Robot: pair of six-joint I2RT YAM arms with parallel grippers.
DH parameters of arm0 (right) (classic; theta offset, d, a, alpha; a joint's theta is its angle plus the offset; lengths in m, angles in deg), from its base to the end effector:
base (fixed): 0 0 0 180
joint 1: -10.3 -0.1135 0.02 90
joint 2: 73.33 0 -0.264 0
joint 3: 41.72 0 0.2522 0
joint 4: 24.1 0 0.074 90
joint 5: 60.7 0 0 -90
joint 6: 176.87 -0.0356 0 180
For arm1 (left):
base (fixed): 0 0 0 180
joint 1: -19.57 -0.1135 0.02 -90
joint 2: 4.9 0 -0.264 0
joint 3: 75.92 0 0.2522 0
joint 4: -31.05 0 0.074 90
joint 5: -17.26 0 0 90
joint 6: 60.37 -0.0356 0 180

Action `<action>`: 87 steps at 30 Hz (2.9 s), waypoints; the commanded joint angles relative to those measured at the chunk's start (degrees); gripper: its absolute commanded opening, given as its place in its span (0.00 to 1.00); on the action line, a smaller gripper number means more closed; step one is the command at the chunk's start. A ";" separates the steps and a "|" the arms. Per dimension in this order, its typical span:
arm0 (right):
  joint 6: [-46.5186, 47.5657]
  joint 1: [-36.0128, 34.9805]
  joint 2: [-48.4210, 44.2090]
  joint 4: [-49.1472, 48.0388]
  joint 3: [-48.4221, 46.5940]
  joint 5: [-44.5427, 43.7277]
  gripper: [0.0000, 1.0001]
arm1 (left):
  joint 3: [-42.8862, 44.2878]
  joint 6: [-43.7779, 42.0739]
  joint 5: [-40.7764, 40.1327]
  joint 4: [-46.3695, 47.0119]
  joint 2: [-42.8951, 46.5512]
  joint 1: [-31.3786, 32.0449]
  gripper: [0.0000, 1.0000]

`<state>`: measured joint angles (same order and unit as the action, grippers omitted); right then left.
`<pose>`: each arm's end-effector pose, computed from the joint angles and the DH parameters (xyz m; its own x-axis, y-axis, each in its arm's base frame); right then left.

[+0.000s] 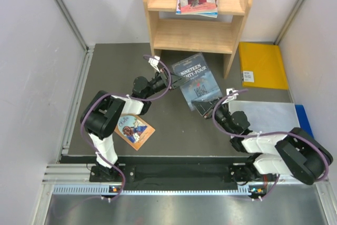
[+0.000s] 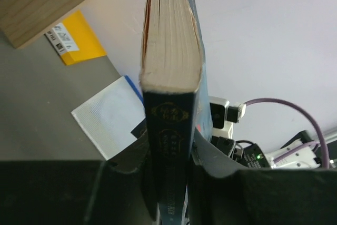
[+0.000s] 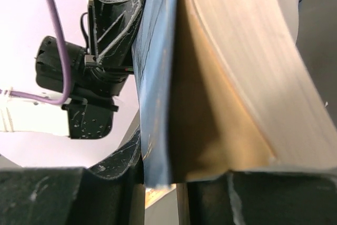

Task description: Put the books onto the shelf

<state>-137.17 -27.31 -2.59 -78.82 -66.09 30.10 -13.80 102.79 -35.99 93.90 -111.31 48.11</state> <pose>0.1703 0.1318 0.1961 -0.4044 0.6596 -0.6336 -0.4853 0.4324 0.7599 0.3169 -0.1966 0.2233 -0.7623 -0.4584 -0.4569 0.5229 -0.0201 -0.8522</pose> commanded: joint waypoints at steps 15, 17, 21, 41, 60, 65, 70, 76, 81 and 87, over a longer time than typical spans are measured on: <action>-3.39 9.92 13.19 -30.48 -18.65 -1.06 0.00 | 1.22 -36.95 8.34 -40.14 25.09 -5.24 0.80; -4.27 10.70 15.65 -30.56 -21.02 0.33 0.00 | -0.28 -38.44 6.68 -42.50 26.86 -5.51 0.84; -5.50 11.50 19.43 -30.56 -25.50 1.48 0.00 | -1.33 -42.66 4.38 -48.91 31.69 -5.59 0.86; -11.84 12.20 30.07 -19.24 -45.11 -0.27 0.00 | -10.83 -44.60 1.13 -54.12 41.55 -5.59 0.87; -11.74 12.64 20.49 29.11 -49.33 -21.62 0.00 | -12.06 -45.30 0.86 -55.09 40.67 -5.59 0.87; -15.43 12.82 21.45 31.12 -50.47 -22.42 0.00 | -12.06 -45.66 0.95 -55.52 40.67 -5.51 0.87; -18.07 13.17 23.56 33.59 -53.63 -20.93 0.00 | -12.23 -45.74 0.95 -55.88 40.67 -5.51 0.87; -20.97 13.87 25.15 33.95 -54.96 -18.38 0.00 | -12.41 -45.83 0.95 -56.05 41.11 -5.51 0.87; -23.08 15.10 24.97 31.31 -53.29 -17.15 0.00 | -12.67 -45.48 1.22 -55.79 41.11 -5.51 0.87; -25.01 16.95 25.76 27.71 -52.49 -14.78 0.00 | -13.47 -44.87 1.39 -54.82 41.11 -5.51 0.86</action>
<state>-160.03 -13.76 22.24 -41.71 -116.78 13.90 -26.44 58.01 -34.90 36.53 -71.38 42.60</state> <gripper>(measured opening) 0.217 0.867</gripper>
